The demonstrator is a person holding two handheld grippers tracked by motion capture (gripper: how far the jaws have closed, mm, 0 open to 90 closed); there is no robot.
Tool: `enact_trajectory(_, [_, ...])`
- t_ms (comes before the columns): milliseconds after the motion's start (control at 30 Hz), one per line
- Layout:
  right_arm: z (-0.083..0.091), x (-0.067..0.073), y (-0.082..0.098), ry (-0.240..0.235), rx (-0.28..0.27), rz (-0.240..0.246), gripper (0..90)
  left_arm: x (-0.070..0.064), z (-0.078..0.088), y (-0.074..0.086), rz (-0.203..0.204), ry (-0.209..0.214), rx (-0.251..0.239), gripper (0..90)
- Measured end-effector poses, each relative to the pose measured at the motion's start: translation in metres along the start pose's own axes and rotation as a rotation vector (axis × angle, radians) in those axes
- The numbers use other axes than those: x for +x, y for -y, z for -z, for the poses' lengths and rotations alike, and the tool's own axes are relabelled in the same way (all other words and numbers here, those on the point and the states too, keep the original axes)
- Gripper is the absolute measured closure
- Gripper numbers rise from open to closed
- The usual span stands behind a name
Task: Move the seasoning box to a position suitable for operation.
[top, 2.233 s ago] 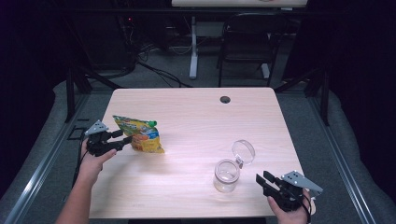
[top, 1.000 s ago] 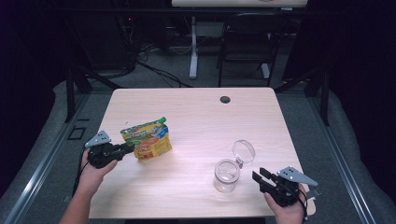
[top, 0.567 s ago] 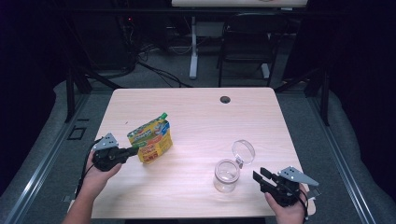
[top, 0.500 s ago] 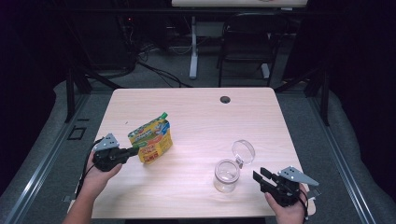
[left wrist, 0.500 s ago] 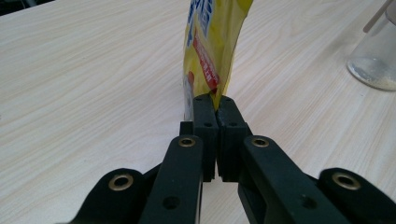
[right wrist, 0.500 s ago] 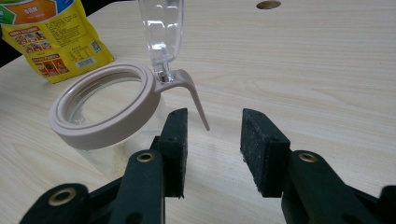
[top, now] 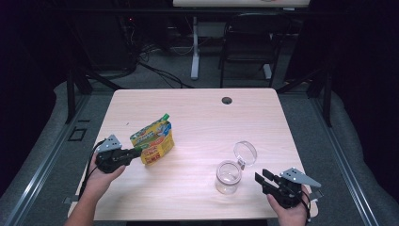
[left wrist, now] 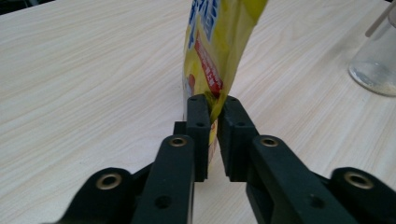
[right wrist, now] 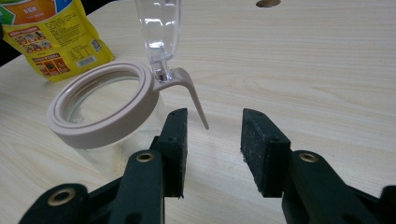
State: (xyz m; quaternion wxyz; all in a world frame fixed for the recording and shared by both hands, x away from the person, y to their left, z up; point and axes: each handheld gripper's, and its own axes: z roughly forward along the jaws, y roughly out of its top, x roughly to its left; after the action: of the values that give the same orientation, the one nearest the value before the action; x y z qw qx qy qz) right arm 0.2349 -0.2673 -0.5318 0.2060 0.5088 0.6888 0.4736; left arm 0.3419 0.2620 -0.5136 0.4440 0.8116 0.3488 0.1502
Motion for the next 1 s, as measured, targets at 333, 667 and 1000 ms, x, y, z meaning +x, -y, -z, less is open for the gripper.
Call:
enact_trajectory(333, [0.003, -0.001, 0.002, 0.007, -0.003, -0.009, 60.9, 0.002, -0.023, 0.003, 0.071, 0.014, 0.025, 66.0])
enact_trajectory(667, [0.007, -0.004, 0.006, 0.02, -0.002, -0.023, 60.5, 0.011, -0.034, 0.007, 0.188, 0.091, -0.002, 56.5])
enact_trajectory(1000, [0.009, -0.004, 0.009, 0.027, 0.0, -0.035, 60.2, 0.014, -0.053, 0.01, 0.192, 0.082, 0.049, 51.9])
